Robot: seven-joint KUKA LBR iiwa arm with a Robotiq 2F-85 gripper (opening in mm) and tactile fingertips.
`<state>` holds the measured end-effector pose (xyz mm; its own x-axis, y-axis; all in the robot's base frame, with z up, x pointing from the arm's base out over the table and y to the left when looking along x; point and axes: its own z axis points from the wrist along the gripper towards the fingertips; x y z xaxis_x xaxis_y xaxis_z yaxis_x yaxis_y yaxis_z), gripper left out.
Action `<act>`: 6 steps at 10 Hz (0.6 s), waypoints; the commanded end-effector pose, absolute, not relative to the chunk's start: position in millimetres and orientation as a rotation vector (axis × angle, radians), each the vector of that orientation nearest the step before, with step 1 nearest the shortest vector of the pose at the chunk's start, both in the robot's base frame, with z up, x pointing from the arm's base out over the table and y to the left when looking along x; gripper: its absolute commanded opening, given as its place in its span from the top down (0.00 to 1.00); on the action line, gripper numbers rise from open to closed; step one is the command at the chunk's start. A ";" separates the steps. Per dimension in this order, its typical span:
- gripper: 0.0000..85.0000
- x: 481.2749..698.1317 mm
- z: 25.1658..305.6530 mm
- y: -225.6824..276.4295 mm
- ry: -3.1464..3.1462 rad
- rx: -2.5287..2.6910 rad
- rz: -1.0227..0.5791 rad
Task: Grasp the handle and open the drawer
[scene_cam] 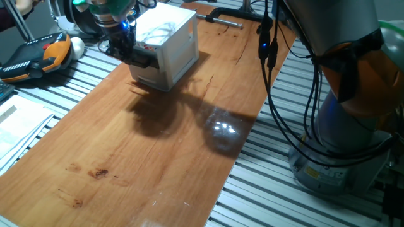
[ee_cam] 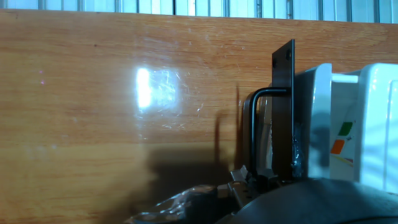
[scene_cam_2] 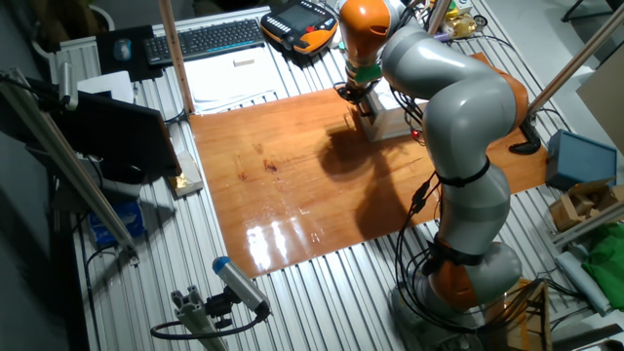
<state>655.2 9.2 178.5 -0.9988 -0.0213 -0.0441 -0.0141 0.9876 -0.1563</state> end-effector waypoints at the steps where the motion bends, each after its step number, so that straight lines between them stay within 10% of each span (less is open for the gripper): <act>1: 0.99 655.2 179.4 9.9 3.086 -0.027 -0.242; 6: 0.99 655.6 179.5 14.4 3.085 -0.032 -0.242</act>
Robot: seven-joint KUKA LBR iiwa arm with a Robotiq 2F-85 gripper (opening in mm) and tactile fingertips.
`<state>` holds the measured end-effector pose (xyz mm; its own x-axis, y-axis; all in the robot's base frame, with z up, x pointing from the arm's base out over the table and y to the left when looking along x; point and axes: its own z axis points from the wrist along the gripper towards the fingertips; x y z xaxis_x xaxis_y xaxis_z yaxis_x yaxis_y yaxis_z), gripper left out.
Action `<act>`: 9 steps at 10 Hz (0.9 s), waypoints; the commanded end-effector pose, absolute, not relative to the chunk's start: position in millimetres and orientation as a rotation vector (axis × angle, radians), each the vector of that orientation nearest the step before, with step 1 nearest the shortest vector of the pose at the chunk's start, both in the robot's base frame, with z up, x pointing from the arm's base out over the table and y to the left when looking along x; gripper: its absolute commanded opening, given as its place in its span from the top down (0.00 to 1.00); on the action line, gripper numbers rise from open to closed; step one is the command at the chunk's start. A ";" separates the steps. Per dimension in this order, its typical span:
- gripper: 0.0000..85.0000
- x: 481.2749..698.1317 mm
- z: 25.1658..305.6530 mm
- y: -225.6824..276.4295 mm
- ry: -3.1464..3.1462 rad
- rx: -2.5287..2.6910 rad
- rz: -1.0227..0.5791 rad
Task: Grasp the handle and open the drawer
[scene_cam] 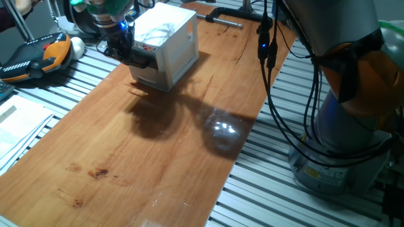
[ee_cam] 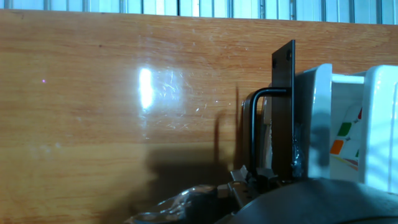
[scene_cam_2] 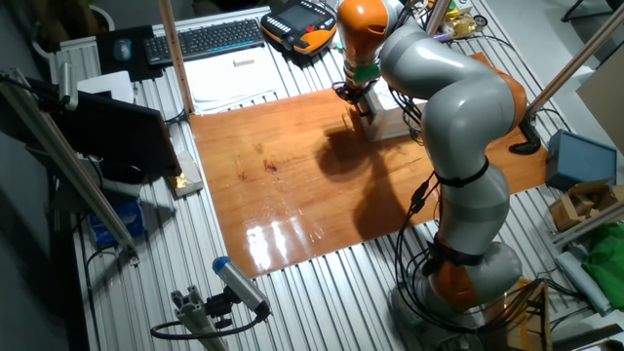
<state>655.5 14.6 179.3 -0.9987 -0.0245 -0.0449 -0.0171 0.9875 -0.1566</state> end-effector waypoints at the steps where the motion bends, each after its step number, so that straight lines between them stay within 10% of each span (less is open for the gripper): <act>1: 0.99 655.6 179.1 15.3 3.085 -0.032 -0.240; 9: 0.99 657.0 180.9 23.7 3.082 -0.035 -0.240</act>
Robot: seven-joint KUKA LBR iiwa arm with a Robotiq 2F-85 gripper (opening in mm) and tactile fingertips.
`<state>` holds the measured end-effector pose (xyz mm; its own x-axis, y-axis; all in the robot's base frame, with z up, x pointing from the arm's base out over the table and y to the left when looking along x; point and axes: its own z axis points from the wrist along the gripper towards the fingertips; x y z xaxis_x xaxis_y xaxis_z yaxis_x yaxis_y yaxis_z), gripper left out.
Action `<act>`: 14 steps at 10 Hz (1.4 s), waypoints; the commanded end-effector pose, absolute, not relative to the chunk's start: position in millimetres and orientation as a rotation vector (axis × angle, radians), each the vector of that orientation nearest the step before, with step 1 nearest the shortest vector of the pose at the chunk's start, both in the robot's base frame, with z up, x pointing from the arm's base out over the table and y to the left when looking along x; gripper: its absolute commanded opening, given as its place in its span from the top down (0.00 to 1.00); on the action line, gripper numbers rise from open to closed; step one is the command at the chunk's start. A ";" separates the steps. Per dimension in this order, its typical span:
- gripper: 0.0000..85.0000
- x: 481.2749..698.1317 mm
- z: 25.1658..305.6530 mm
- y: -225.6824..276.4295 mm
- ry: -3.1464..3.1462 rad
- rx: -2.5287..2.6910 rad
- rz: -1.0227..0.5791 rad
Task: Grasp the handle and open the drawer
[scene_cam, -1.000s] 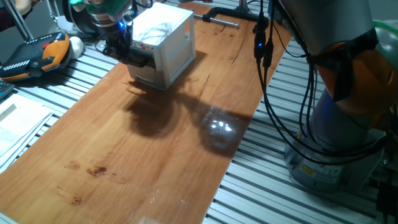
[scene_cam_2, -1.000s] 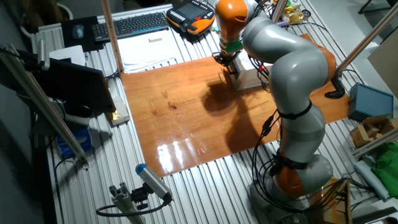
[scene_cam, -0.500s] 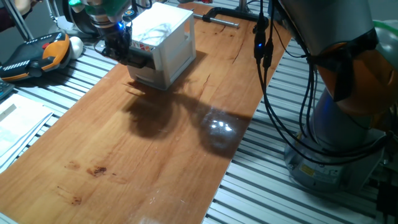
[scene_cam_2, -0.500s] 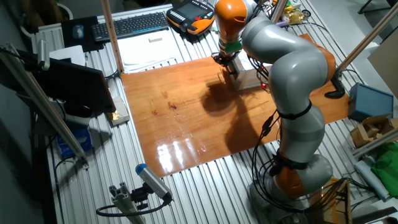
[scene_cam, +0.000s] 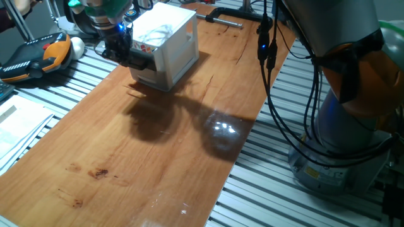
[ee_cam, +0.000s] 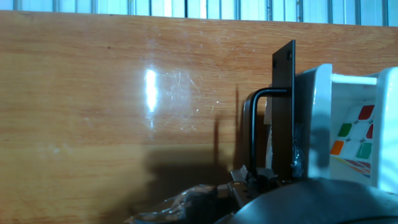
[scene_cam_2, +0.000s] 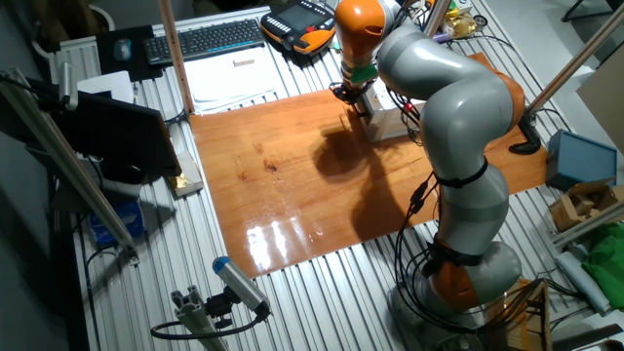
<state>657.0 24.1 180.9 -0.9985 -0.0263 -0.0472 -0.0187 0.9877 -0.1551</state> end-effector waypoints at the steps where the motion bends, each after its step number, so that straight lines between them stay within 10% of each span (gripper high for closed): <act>1: 0.99 657.1 180.8 25.0 3.084 -0.035 -0.240; 14: 0.99 657.4 178.6 41.5 3.084 -0.028 -0.237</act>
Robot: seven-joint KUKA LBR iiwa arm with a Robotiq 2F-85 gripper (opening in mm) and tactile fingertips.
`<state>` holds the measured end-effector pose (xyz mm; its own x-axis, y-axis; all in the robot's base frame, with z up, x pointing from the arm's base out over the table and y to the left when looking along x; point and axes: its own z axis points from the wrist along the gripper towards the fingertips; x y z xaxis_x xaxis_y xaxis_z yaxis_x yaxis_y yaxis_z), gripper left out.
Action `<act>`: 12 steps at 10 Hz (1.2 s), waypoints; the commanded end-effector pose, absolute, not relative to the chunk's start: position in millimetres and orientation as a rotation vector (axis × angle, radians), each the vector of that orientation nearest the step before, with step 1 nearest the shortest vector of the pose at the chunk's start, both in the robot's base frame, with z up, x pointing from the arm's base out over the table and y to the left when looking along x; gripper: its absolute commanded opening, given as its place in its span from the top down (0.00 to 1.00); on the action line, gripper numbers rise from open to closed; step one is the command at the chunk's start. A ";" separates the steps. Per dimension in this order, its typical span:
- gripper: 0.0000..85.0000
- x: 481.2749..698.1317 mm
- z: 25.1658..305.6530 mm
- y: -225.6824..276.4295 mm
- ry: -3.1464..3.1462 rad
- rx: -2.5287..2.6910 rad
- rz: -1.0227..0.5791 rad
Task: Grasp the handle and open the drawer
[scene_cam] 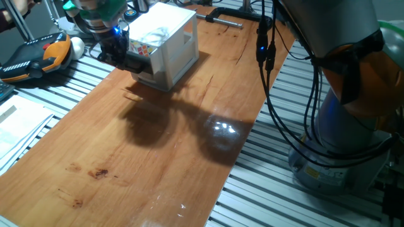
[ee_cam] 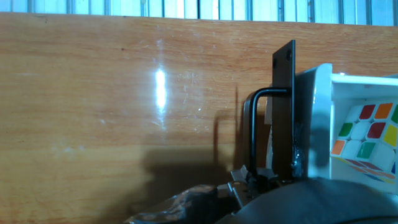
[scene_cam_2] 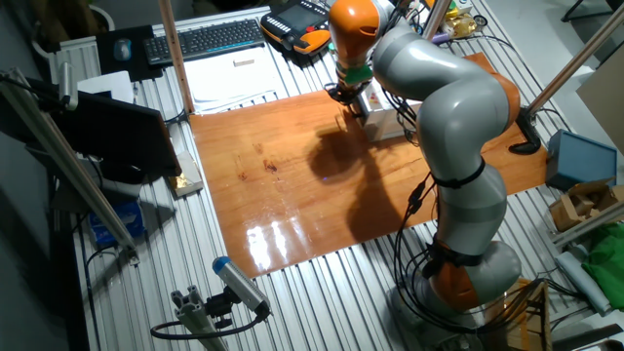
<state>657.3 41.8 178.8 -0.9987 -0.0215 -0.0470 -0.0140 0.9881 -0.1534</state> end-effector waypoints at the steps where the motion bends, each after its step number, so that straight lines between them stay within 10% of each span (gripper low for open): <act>1: 0.99 657.3 179.8 43.1 3.083 -0.025 -0.240; 12: 0.99 656.3 180.1 59.6 3.077 -0.024 -0.249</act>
